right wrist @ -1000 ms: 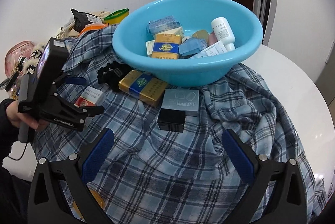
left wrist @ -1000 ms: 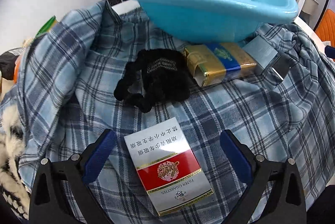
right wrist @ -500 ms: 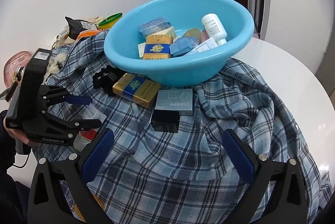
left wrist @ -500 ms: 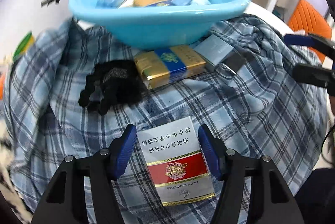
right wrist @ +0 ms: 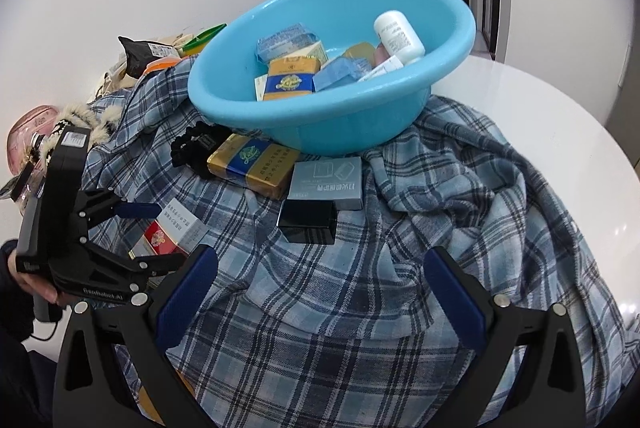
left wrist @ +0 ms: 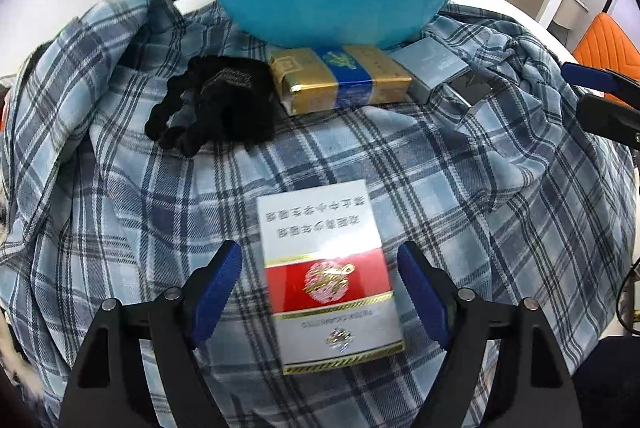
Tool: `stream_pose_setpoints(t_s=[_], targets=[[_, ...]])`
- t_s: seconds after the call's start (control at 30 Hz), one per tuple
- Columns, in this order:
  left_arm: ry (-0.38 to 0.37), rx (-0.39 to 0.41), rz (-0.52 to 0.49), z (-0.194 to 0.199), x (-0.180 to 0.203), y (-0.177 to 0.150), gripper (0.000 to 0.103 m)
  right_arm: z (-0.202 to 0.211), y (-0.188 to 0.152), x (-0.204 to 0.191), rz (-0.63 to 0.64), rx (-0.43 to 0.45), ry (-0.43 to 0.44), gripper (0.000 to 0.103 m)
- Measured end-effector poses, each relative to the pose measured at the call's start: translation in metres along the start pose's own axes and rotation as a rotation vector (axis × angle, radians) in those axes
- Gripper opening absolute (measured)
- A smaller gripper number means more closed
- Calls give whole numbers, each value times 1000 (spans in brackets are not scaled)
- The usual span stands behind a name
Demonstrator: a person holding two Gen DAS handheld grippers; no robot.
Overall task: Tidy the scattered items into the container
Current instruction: 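Lower the left tool onto the red-and-white cigarette pack and close it, then grasp the flat black box with the right tool while the left tool holds the cigarette pack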
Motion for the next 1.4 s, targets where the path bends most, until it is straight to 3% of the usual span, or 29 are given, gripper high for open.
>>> stream_pose_setpoints(t_s=[0.07,0.17,0.33,0.6,0.87,1.03,1.37,1.4], targets=[[0,4,-13,-2,3,1,61,-1,-1,0,-3,-5,7,102],[-30,-19,-47,1,2,6,60,2,-1,0,7,3,1,102],[-9,4,-81,12,0,15,60,4,-1,4,-3,12,-11,102],[48,77,19,26,-14,16,60,-6,2,-1,-17,-4,-11,102],[9,150,199,27,-17,20,60,-44,14,-23,43,-25,-130,102],[43,161,201,27,-17,21,60,-66,16,-22,47,-37,-167,102],[7,127,215,19,-20,16,60,-83,15,-15,37,-42,-188,100],[11,129,212,19,-20,17,60,-84,13,-15,38,-46,-184,89]])
Point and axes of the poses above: each gripper's, at about its wrist camera, not at the fingertips, and z roughly against the way its jaws point, x to its right, y to its top, the point moved 4 cm from there along -z, roughly the way its jaws point, and after that the axes turned 1 degree about x, right-handed, at the moved point
